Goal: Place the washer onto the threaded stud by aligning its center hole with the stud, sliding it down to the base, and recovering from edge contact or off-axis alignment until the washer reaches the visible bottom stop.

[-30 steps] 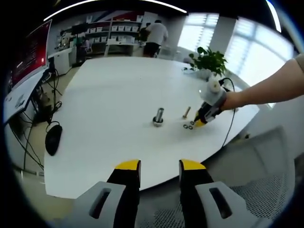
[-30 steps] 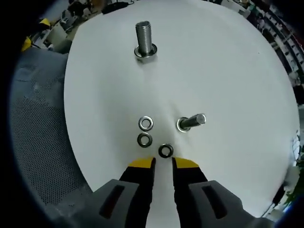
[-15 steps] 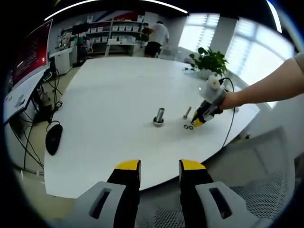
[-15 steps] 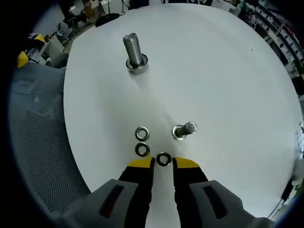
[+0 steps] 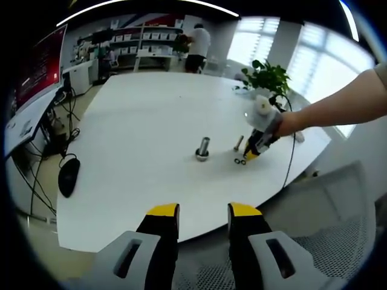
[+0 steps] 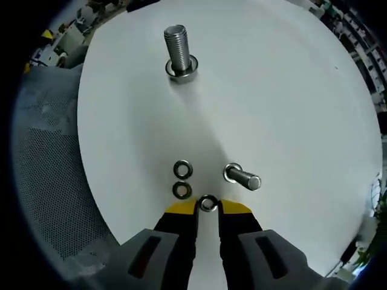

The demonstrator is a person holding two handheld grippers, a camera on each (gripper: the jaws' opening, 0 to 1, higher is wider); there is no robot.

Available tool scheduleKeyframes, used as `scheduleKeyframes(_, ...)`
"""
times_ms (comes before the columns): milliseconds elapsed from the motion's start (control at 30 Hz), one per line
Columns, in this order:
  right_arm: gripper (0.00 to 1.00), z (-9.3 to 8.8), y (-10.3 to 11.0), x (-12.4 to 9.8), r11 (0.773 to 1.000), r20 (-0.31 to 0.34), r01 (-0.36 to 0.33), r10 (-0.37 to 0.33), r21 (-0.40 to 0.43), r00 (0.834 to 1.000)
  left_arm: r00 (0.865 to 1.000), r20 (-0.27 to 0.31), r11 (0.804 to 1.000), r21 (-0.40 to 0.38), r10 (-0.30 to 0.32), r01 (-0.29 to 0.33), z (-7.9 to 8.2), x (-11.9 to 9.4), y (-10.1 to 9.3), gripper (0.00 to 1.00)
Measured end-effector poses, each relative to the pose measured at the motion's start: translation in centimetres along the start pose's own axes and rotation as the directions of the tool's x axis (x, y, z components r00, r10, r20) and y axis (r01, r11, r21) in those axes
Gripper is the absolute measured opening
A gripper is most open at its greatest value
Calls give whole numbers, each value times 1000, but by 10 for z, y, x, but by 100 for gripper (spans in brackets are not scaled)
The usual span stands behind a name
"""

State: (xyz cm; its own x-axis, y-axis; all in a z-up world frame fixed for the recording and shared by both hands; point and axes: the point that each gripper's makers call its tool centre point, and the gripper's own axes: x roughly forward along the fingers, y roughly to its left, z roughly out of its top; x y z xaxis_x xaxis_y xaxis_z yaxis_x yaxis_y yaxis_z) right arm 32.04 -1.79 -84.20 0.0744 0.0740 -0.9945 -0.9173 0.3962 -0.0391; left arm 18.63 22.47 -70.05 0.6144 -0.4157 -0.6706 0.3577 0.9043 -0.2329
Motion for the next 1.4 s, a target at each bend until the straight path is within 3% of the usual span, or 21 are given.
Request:
scheduleKeyframes(67, 14, 0, -1, 0, 1000, 6, 11, -11, 16, 1000, 1000, 1, 1000, -1, 0, 0, 0, 0, 0, 30)
scheduleKeyframes(200, 14, 0, -4, -1, 988, 84, -19, 6, 152, 996, 1000, 3, 1000, 0, -1, 1, 0, 0, -1, 30)
scheduleKeyframes(367, 14, 0, 0, -1, 998, 92, 32, -37, 59, 995, 1000, 4, 1000, 1, 0, 0, 0, -1, -1, 30)
scheduleKeyframes(867, 13, -4, -1, -5, 993, 124, 58, -70, 98, 990, 1000, 6, 1000, 1, 0, 0, 1, -1, 0, 30)
scheduleKeyframes(1400, 13, 18, -20, -50, 986, 225, 78, -110, 150, 968, 1000, 20, 1000, -3, -4, 4, 3, -1, -1, 30)
